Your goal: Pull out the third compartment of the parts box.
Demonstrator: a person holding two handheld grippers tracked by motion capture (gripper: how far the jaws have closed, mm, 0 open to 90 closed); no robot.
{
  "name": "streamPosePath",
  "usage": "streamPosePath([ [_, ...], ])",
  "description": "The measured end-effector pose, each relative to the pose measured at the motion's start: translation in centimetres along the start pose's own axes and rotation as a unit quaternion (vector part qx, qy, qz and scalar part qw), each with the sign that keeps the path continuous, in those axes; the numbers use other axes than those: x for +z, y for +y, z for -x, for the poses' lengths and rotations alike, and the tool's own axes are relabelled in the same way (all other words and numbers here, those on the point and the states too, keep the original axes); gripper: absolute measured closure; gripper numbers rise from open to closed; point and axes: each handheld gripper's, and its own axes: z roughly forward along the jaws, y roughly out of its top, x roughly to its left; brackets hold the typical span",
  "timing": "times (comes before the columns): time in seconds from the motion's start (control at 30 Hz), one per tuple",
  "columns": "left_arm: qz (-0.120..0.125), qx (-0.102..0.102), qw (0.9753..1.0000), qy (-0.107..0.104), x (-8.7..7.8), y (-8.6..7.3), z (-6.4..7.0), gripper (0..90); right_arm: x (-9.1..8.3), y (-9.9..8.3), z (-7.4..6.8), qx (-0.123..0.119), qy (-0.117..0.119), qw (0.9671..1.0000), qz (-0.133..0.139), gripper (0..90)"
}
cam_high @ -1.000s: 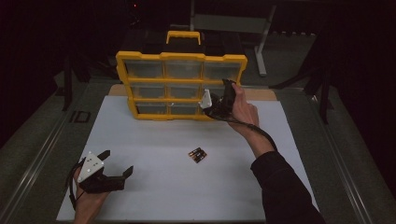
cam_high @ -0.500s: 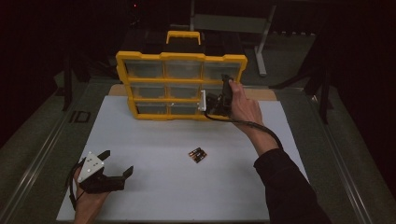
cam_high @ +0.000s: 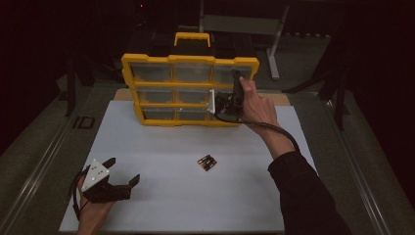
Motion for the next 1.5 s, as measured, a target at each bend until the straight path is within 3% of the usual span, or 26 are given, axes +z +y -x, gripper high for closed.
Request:
streamPosePath([
  [0.27,-0.001,0.001,1.0,-0.001,0.0,0.0,0.0,0.0,0.1,0.0,0.5,-0.019,-0.028,0.9994,-0.002,9.7],
  [0.43,-0.002,0.001,1.0,-0.001,0.0,0.0,0.0,0.0,0.3,0.0,0.9,-0.015,-0.038,0.9992,-0.001,12.1],
  [0.63,-0.004,0.003,1.0,-0.003,0.1,0.0,0.1,0.0,0.6,-0.1,1.6,-0.02,-0.058,0.9981,-0.004,21.8],
  [0.73,-0.005,0.004,1.0,-0.004,0.2,0.0,0.1,0.0,0.7,0.0,1.9,-0.022,-0.08,0.9965,0.004,35.2],
  [1.0,-0.003,0.002,1.0,-0.005,0.2,0.0,0.1,0.0,1.0,0.1,2.0,-0.028,-0.106,0.9939,0.004,49.2],
  [1.5,-0.005,0.004,1.0,-0.006,0.2,0.0,0.1,0.0,1.1,-0.9,2.0,-0.052,-0.125,0.9908,-0.001,52.3],
])
